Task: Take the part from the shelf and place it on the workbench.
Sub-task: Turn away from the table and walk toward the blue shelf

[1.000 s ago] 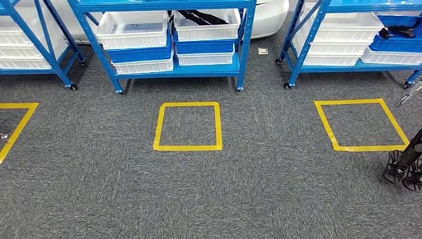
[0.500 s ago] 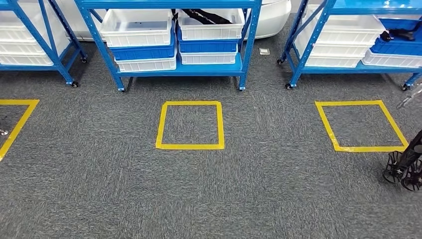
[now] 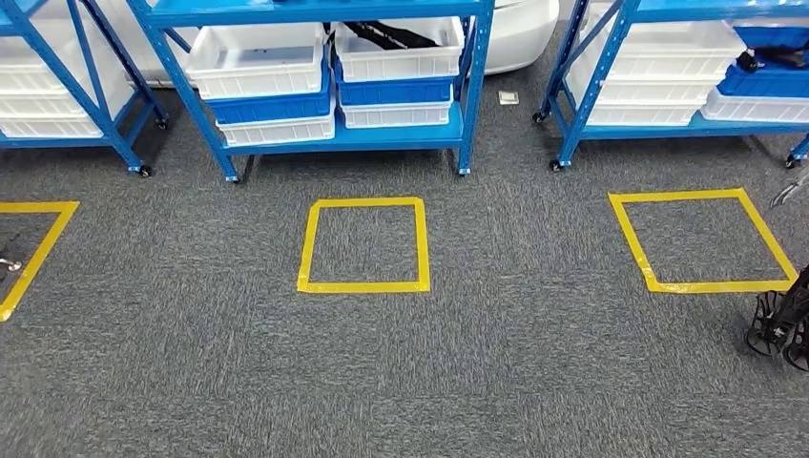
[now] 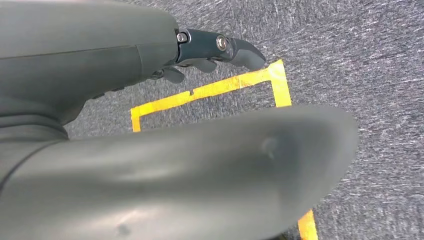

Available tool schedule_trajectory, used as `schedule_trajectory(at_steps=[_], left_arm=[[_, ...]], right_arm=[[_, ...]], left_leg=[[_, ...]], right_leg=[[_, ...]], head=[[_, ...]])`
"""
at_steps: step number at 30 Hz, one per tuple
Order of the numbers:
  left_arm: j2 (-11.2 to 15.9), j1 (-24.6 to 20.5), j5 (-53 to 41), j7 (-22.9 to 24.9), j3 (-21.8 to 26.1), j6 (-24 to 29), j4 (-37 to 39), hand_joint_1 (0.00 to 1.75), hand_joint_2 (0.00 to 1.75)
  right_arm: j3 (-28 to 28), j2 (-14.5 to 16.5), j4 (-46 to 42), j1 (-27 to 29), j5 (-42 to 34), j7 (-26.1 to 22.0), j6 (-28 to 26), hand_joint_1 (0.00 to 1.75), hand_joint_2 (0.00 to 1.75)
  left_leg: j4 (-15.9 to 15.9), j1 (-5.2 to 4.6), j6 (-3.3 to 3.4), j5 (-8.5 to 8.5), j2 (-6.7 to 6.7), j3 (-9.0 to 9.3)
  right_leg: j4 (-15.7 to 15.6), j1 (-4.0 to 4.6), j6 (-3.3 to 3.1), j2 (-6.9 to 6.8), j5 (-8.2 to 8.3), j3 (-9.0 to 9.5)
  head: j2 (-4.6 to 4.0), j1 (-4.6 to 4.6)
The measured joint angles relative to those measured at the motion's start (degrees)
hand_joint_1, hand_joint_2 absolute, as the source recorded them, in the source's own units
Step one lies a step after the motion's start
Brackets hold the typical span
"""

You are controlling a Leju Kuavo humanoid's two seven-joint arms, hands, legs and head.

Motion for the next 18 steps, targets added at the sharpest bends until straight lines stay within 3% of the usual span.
schedule_trajectory(at_steps=[1,3,4,6,8,9,10,12,13,14,16,17,18], left_arm=[[0.01,-0.02,0.0,-0.07,0.05,0.12,-0.01,0.0,0.0],[0.0,-0.02,0.03,-0.21,0.14,0.33,-0.02,0.0,0.0],[-0.03,0.04,0.06,-0.27,0.2,0.42,-0.01,0.0,0.0],[-0.03,0.23,0.12,-0.31,0.36,0.51,0.01,0.0,0.0],[-0.04,0.46,0.16,-0.33,0.61,0.57,0.01,0.0,0.0],[-0.04,0.61,0.18,-0.34,0.76,0.6,0.01,0.0,0.0],[-0.01,0.78,0.2,-0.35,0.93,0.63,0.03,0.0,0.0],[0.2,1.13,0.23,-0.35,1.25,0.72,0.09,0.0,0.0],[0.3,1.21,0.25,-0.35,1.36,0.77,0.1,0.0,0.0],[0.37,1.14,0.27,-0.36,1.43,0.81,0.08,0.0,0.0],[0.31,0.62,0.31,-0.4,1.47,0.86,0.01,0.0,0.0],[0.27,0.37,0.33,-0.43,1.47,0.86,-0.02,0.0,0.0],[0.22,0.2,0.33,-0.44,1.48,0.85,-0.03,0.0,0.0]], right_arm=[[-0.02,0.05,0.0,0.06,0.09,-0.02,0.02,0.0,1.75],[-0.04,0.11,0.0,0.02,0.25,-0.05,0.03,0.0,1.75],[-0.04,0.11,0.0,-0.03,0.3,-0.07,0.03,0.0,1.75],[-0.05,0.1,0.01,0.01,0.34,-0.08,0.03,0.0,1.75],[-0.07,0.07,0.01,0.21,0.4,-0.08,0.03,0.0,1.75],[-0.08,0.05,0.01,0.31,0.43,-0.09,0.04,0.0,1.75],[-0.08,0.07,0.01,0.4,0.46,-0.1,0.06,0.0,1.75],[-0.09,0.41,0.12,0.29,0.54,-0.14,0.22,0.0,1.75],[-0.1,0.52,0.15,0.16,0.58,-0.15,0.31,0.0,1.75],[-0.11,0.59,0.18,0.01,0.61,-0.18,0.38,0.0,1.75],[-0.11,0.35,0.1,-0.3,0.64,-0.23,0.4,0.0,1.75],[-0.11,0.3,0.08,-0.46,0.66,-0.27,0.4,0.0,1.75],[-0.11,0.26,0.07,-0.66,0.67,-0.29,0.4,0.0,1.75]], left_leg=[[2.0,0.26,-0.33,0.01,-0.01,-0.86],[8.47,0.64,-1.0,-0.33,-0.01,-5.03],[11.99,0.75,-1.29,-1.03,-0.02,-7.65],[15.96,0.86,-1.6,-3.45,-0.02,-11.52],[15.54,0.87,-1.48,-5.96,-0.02,-13.74],[13.71,0.81,-1.13,-6.1,-0.03,-14.43],[10.69,0.63,-0.45,-4.05,-0.1,-14.65],[4.03,-0.21,1.26,5.42,-0.63,-14.12],[1.89,-0.67,1.76,9.25,-0.88,-13.57],[0.67,-1.01,1.97,11.21,-1.08,-12.88],[-0.03,-1.16,2.09,10.03,-1.32,-10.47],[-0.39,-1.07,2.4,9.42,-1.36,-9.23],[-0.59,-0.97,2.76,8.76,-1.4,-8.0]], right_leg=[[-0.06,-0.02,-0.52,0.08,-0.26,0.82],[-0.23,0.12,-1.32,0.22,-1.0,2.27],[-0.33,0.2,-1.57,0.31,-1.48,2.84],[-0.52,0.3,-1.67,0.58,-2.39,3.94],[-0.83,0.47,-1.64,0.92,-3.61,5.67],[-1.09,0.65,-1.63,1.1,-4.44,6.86],[-1.48,0.78,-1.65,1.25,-5.33,8.09],[-2.5,1.09,-1.56,1.63,-7.06,10.45],[-3.38,1.17,-1.46,1.83,-7.72,11.73],[-3.94,1.31,-1.09,2.01,-7.88,13.09],[-2.7,1.63,0.2,2.0,-6.7,14.2],[0.27,1.74,0.84,1.78,-5.66,13.17],[4.55,1.83,1.08,1.49,-5.07,10.72]], head=[[0.0,-0.06],[0.0,-0.09],[0.0,-0.14],[0.0,-0.14],[0.0,-0.17],[0.0,-0.19],[0.0,-0.2],[0.0,-0.05],[0.0,-0.02],[0.0,0.02],[0.0,-0.05],[-0.02,-0.1],[-0.03,-0.08]])
